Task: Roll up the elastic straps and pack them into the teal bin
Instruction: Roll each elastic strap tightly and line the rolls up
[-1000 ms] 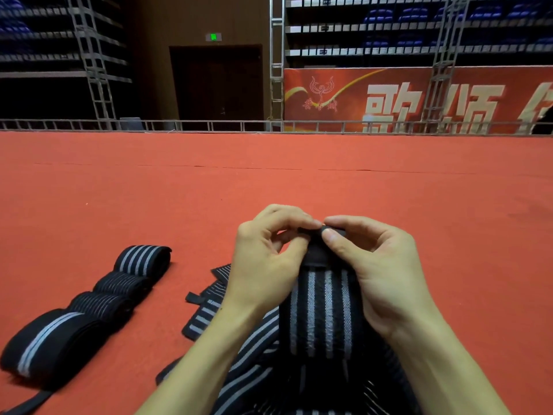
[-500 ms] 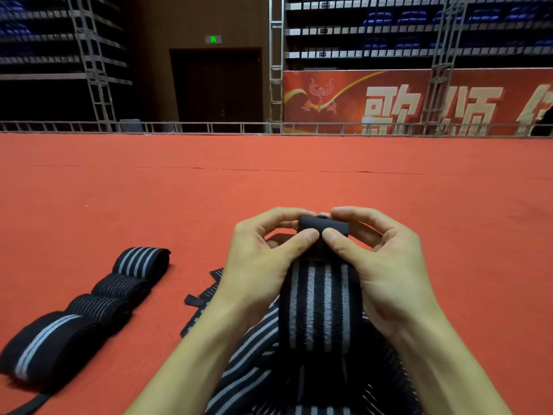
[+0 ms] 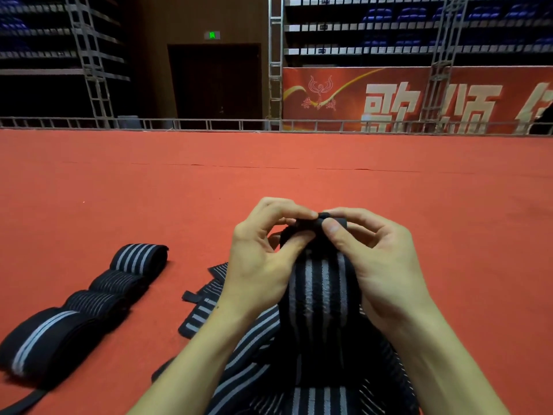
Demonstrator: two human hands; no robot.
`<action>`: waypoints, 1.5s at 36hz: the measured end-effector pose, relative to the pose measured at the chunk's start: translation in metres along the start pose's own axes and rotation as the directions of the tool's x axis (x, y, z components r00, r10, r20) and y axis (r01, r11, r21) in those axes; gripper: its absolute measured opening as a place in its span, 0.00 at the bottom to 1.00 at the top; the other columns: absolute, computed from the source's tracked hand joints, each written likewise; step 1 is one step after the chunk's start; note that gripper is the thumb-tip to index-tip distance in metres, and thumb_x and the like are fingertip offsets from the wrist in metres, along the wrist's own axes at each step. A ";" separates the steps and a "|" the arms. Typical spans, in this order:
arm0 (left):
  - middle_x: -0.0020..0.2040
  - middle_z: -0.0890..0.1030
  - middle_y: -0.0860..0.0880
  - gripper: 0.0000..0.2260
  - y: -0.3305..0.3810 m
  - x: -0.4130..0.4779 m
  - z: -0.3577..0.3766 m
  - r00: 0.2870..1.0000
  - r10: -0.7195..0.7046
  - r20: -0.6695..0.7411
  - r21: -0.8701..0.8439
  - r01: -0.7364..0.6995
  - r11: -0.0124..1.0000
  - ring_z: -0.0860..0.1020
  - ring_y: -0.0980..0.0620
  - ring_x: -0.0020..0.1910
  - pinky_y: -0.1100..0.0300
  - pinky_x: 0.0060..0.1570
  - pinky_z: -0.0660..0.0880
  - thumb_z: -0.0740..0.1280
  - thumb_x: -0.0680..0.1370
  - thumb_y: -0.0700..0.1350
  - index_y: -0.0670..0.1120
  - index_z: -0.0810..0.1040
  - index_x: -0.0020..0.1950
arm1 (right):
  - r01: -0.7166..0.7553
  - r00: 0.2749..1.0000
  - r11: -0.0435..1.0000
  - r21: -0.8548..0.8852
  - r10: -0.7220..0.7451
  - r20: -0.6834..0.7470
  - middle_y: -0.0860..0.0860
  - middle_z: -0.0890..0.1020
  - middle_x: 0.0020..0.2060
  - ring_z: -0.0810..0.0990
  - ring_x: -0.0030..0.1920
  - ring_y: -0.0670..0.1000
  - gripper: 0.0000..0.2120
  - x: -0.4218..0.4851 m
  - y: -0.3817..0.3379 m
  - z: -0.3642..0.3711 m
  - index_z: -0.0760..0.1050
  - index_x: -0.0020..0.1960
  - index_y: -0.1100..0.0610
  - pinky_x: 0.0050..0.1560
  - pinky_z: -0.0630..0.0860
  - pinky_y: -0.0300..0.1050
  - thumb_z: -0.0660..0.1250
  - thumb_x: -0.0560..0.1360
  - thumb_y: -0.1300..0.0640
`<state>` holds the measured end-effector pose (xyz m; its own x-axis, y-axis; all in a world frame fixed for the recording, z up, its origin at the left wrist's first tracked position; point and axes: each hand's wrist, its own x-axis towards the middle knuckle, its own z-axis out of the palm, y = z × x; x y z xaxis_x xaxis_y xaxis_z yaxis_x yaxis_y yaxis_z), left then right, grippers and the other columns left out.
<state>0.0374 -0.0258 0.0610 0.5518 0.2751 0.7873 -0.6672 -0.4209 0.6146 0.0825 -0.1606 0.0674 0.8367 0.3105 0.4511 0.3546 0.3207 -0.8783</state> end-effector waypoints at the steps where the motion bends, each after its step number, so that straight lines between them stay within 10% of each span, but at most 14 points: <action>1: 0.46 0.80 0.53 0.13 -0.001 0.000 0.000 1.000 -0.010 0.013 -0.008 0.010 1.000 0.80 0.49 0.50 0.61 0.51 0.75 0.71 0.71 0.34 0.53 0.82 0.45 | 0.019 1.000 1.000 -0.017 -0.019 -0.006 0.56 0.86 0.44 0.86 0.48 0.58 0.04 0.000 0.000 -0.001 0.84 0.45 0.55 0.53 0.82 0.58 0.72 0.74 0.62; 17: 0.56 0.78 0.55 0.09 0.007 0.000 -0.004 0.976 -0.190 0.108 -0.036 0.195 0.980 0.77 0.60 0.60 0.62 0.46 0.76 0.73 0.68 0.43 0.57 0.81 0.41 | 0.125 0.992 0.991 -0.045 -0.124 0.020 0.50 0.86 0.42 0.85 0.43 0.47 0.12 0.002 -0.002 -0.006 0.83 0.44 0.56 0.44 0.81 0.42 0.71 0.71 0.73; 29: 0.53 0.83 0.46 0.11 0.008 0.002 -0.012 0.871 -0.413 0.266 -0.211 0.471 0.857 0.85 0.44 0.49 0.48 0.46 0.82 0.73 0.74 0.36 0.49 0.81 0.52 | 0.109 0.993 0.992 -0.062 -0.106 0.062 0.49 0.86 0.46 0.86 0.43 0.49 0.16 0.002 -0.002 -0.010 0.83 0.47 0.54 0.45 0.82 0.45 0.71 0.70 0.74; 34: 0.48 0.85 0.46 0.12 0.008 0.003 -0.013 0.894 -0.390 0.219 -0.254 0.438 0.862 0.84 0.40 0.48 0.44 0.49 0.82 0.73 0.73 0.32 0.47 0.81 0.50 | 0.021 0.998 1.000 -0.017 -0.020 0.059 0.48 0.82 0.57 0.86 0.46 0.55 0.24 0.003 -0.001 -0.010 0.79 0.58 0.48 0.49 0.82 0.56 0.73 0.70 0.71; 54: 0.53 0.78 0.55 0.15 0.002 0.007 -0.014 0.984 -0.107 0.139 -0.195 0.133 0.972 0.81 0.50 0.52 0.58 0.54 0.78 0.72 0.69 0.29 0.46 0.78 0.49 | -0.047 0.979 0.999 0.002 0.046 0.199 0.57 0.86 0.47 0.86 0.47 0.59 0.25 0.000 -0.006 -0.008 0.76 0.62 0.41 0.49 0.81 0.57 0.77 0.67 0.53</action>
<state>0.0329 -0.0123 0.0683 0.6844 0.1954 0.7024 -0.6723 -0.2038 0.7117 0.0839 -0.1695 0.0720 0.7522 0.4966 0.4331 0.3141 0.3076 -0.8982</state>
